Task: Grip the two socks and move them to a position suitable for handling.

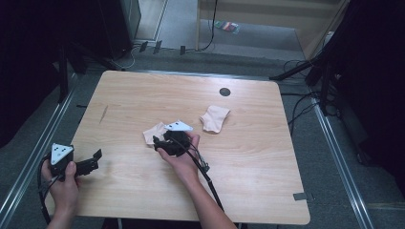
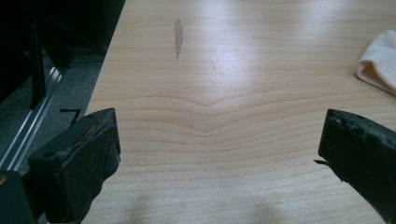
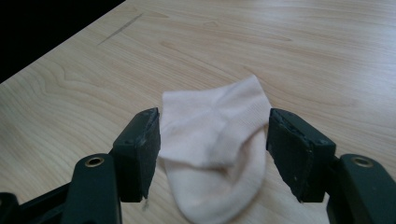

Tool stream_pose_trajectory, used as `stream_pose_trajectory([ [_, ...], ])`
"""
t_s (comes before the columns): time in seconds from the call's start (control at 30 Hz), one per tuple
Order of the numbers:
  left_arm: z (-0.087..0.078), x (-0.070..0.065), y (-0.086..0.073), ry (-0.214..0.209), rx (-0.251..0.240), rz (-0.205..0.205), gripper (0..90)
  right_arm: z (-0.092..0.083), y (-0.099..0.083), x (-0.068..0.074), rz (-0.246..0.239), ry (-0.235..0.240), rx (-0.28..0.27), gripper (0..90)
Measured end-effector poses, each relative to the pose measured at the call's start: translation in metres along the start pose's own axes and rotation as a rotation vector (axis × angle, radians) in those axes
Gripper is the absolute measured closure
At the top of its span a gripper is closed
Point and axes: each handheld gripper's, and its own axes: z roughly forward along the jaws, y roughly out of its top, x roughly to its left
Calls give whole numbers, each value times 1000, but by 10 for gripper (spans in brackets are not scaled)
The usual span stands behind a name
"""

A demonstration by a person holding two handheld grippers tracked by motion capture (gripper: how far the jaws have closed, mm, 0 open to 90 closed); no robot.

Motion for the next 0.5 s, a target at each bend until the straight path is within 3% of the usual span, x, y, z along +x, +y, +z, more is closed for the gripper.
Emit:
stream_pose_trajectory([
  [0.3, 0, 0, 0, -2, -2, -3, 0, 28, 6, 10, -15, -18, 32, 357],
  [0.4, 0, 0, 0, -3, 1, -2, 0, 39, 1, 9, -20, -56, 67, 352],
  [0.43, 0, 0, 0, -2, 2, -2, 0, 45, -2, 7, -24, -90, 74, 349],
  [0.5, 0, 0, 0, -2, 1, -1, 0, 47, -4, 5, -28, -96, 74, 350],
])
